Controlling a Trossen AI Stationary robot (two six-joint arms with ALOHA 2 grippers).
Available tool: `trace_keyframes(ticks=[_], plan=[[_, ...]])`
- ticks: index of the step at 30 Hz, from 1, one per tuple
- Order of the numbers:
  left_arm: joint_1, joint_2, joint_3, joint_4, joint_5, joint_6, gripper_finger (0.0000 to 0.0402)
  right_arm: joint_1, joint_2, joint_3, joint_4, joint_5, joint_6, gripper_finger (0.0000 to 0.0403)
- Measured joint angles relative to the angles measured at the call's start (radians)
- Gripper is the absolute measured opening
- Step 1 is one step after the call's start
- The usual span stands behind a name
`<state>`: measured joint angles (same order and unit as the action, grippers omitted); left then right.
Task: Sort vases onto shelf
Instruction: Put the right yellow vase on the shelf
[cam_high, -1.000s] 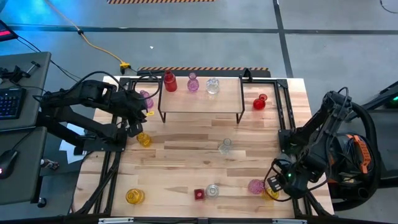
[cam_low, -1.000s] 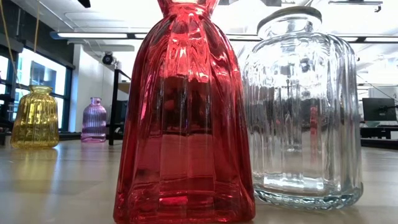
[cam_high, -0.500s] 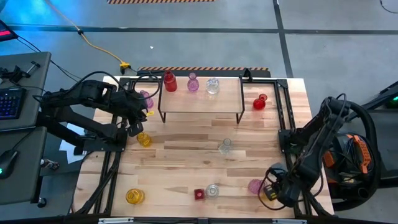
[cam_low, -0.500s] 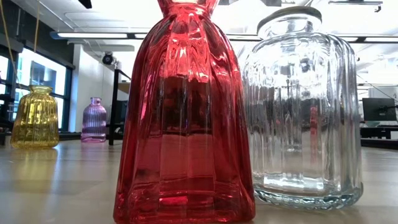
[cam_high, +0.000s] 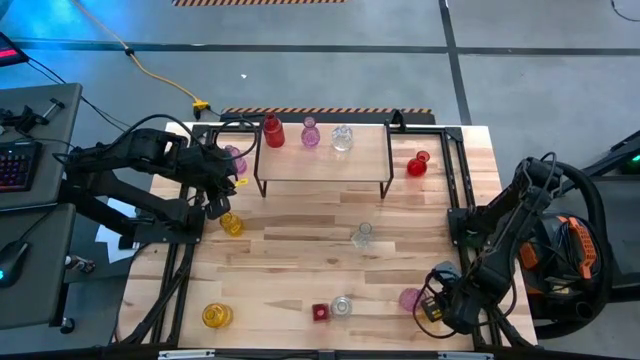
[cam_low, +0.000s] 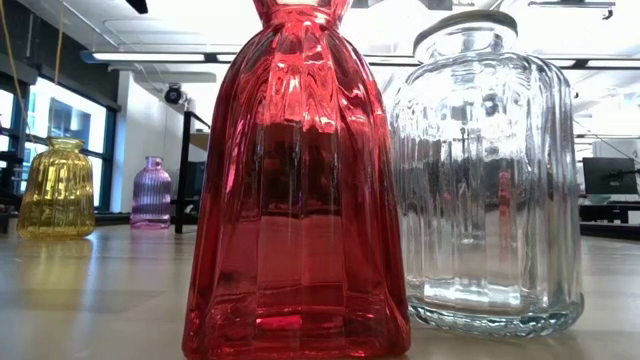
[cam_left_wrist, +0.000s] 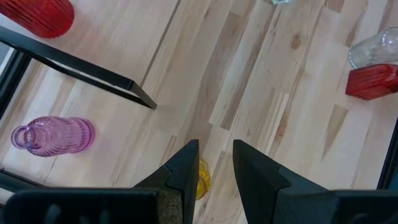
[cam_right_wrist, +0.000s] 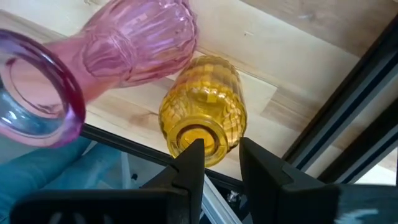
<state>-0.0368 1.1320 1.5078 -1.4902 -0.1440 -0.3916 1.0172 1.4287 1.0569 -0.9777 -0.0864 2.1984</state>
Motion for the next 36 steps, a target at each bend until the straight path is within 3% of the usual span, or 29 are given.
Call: trace_keyframes(ticks=[19, 27, 36], plan=[[0.0, 0.0, 0.0, 0.0, 0.0, 0.001, 0.009, 0.0, 0.083, 0.0, 0.018, -0.005, -0.006, 0.0082], [0.0, 0.0, 0.0, 0.0, -0.001, 0.001, 0.009, 0.0, 0.083, 0.002, -0.007, -0.045, 0.018, 0.0012], [0.0, 0.0, 0.0, 0.0, -0.001, 0.011, 0.009, -0.001, 0.076, 0.003, -0.017, -0.047, 0.055, 0.0005]])
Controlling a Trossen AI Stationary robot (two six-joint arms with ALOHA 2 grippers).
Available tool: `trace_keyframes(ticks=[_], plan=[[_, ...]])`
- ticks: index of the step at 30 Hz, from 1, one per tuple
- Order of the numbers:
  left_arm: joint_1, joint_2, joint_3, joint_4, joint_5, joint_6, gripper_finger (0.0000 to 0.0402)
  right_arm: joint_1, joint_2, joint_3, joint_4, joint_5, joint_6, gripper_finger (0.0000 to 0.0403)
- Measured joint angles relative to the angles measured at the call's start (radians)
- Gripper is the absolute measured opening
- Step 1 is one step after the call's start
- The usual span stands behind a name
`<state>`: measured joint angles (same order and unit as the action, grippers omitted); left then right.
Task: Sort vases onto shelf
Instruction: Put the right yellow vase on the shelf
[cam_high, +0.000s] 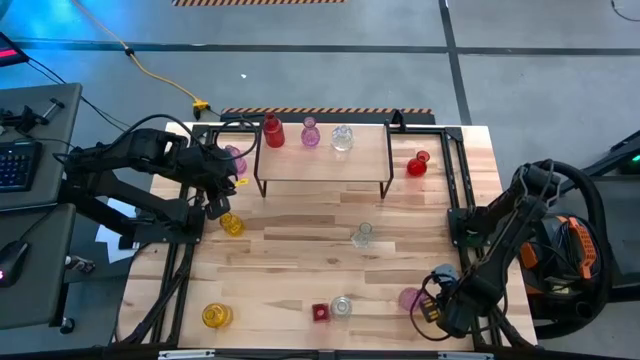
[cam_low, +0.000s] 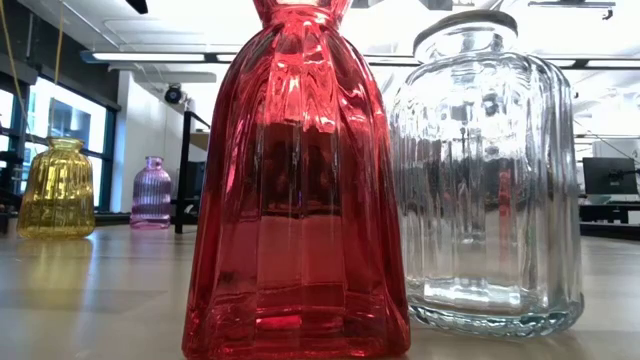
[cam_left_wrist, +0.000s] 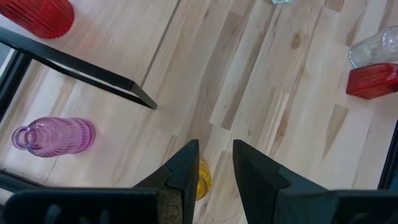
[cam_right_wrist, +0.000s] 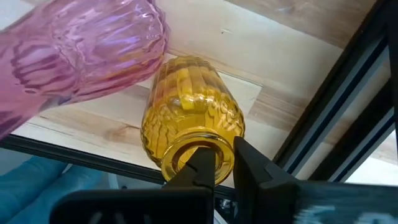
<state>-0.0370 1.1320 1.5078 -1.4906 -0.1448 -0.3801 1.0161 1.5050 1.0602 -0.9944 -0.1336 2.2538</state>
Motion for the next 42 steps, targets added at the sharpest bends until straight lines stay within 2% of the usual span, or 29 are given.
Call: trace_keyframes(ticks=[16, 34, 42], plan=[[0.0, 0.0, 0.0, 0.0, 0.0, 0.026, 0.009, -0.025, -0.105, -0.003, -0.056, 0.028, 0.017, 0.0002], [0.0, 0.0, 0.0, 0.005, -0.015, 0.035, 0.009, -0.109, -0.383, -0.001, -0.387, 0.025, 0.006, 0.0001], [0.0, 0.0, 0.0, 0.04, -0.024, 0.102, 0.009, -0.216, -0.474, -0.001, -0.451, 0.141, -0.044, 0.0001]])
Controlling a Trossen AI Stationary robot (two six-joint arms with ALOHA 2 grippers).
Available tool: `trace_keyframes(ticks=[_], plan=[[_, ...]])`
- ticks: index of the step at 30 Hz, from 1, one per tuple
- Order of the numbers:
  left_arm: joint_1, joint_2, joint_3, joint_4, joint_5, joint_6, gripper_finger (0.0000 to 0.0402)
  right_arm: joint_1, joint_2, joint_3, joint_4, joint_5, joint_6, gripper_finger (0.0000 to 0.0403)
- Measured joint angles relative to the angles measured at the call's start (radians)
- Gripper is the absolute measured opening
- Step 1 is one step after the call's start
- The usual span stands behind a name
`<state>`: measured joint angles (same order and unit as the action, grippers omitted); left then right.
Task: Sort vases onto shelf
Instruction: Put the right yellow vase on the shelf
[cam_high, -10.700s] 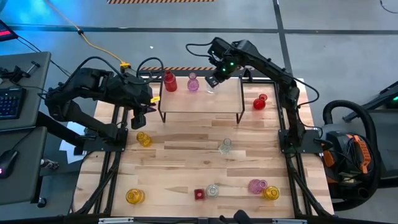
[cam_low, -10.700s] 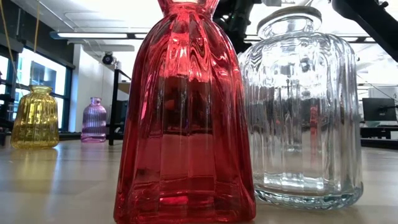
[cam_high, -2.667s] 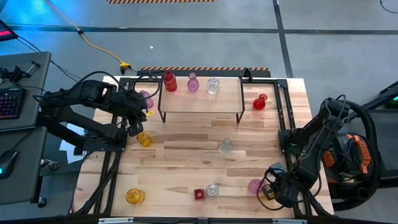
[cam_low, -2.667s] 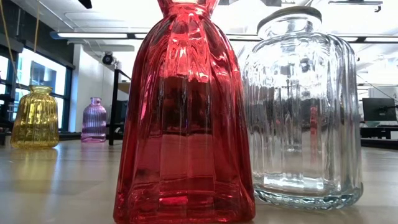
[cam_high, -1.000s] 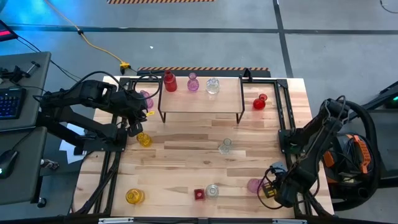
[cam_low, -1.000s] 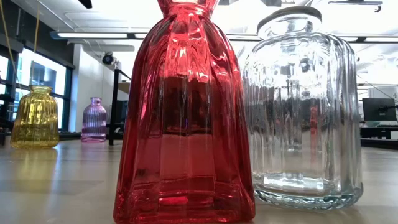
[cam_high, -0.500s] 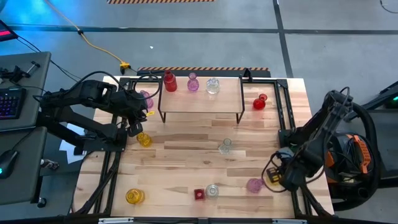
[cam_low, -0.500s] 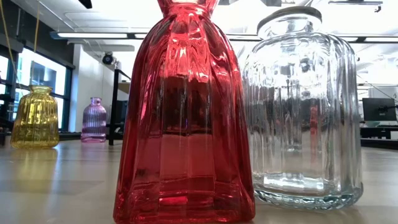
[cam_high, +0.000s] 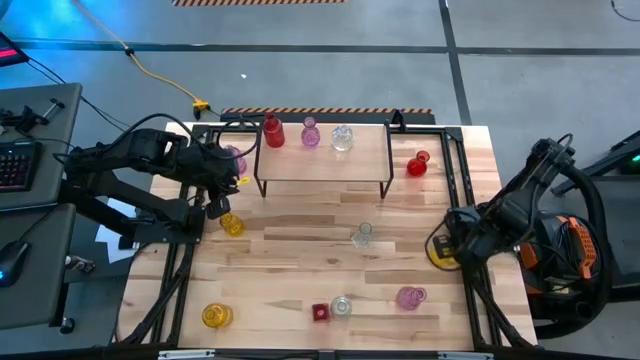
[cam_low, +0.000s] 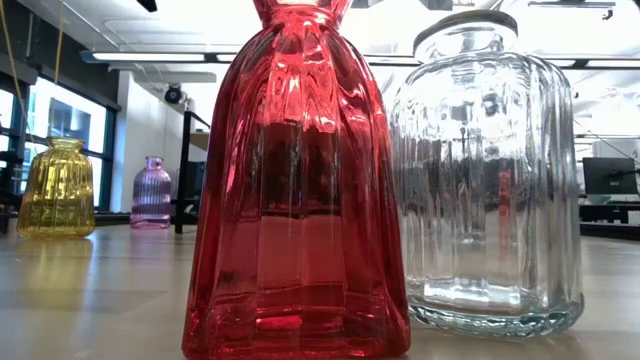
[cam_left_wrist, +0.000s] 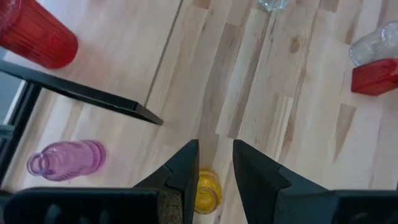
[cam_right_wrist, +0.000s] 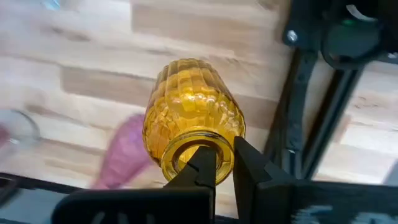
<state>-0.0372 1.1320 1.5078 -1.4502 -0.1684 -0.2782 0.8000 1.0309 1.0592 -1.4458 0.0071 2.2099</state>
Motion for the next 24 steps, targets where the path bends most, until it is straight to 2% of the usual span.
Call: trace_keyframes(ticks=[10, 18, 24], plan=[[0.0, 0.0, 0.0, 0.0, -0.003, 0.09, 0.009, -0.215, -0.03, 0.032, -0.006, 0.138, -0.154, 0.0], [0.0, 0.0, 0.0, 0.0, -0.022, 0.168, 0.009, -0.405, 0.004, 0.201, -0.052, 0.334, -0.353, 0.0], [0.0, 0.0, 0.0, 0.0, -0.022, 0.18, 0.009, -0.574, 0.065, 0.348, -0.114, 0.364, -0.565, 0.0]])
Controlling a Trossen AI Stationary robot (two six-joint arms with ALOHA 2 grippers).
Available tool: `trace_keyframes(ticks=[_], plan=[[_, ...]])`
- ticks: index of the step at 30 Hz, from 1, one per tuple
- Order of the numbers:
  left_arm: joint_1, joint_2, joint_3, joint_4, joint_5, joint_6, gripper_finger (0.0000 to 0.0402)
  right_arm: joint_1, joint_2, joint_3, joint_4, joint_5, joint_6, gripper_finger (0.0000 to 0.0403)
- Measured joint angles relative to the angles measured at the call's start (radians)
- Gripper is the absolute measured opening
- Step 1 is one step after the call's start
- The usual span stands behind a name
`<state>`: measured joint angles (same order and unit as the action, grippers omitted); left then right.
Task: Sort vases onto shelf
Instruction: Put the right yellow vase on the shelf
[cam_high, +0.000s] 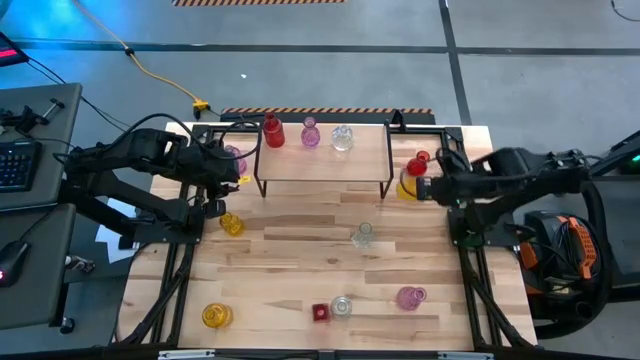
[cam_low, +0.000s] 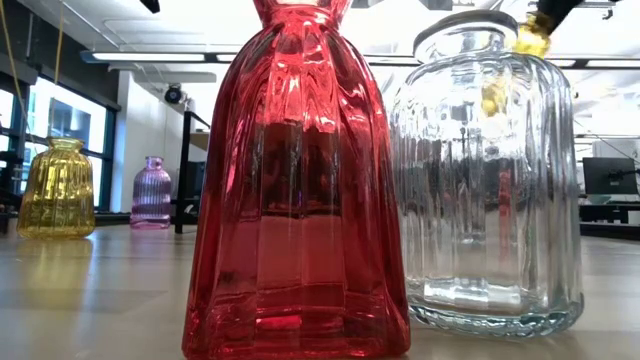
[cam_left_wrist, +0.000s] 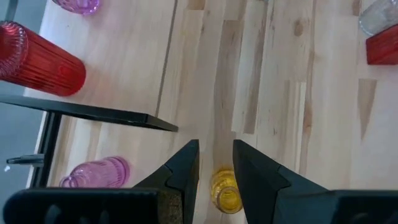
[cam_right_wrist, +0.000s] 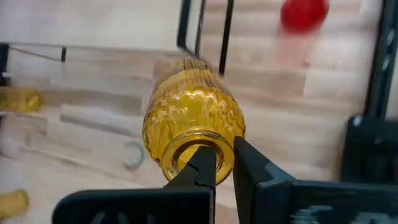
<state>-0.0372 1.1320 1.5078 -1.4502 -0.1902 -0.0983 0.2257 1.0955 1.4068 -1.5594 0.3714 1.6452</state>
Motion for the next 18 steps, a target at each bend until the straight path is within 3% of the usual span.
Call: trace_keyframes(ticks=[12, 18], plan=[[0.0, 0.0, 0.0, 0.0, -0.007, -0.075, 0.009, -0.421, 0.138, 0.282, -0.009, 0.019, -0.585, 0.0], [0.023, 0.0, 0.0, 0.0, -0.007, -0.118, 0.009, -0.629, 0.251, 0.445, 0.012, -0.058, -0.888, 0.0]])
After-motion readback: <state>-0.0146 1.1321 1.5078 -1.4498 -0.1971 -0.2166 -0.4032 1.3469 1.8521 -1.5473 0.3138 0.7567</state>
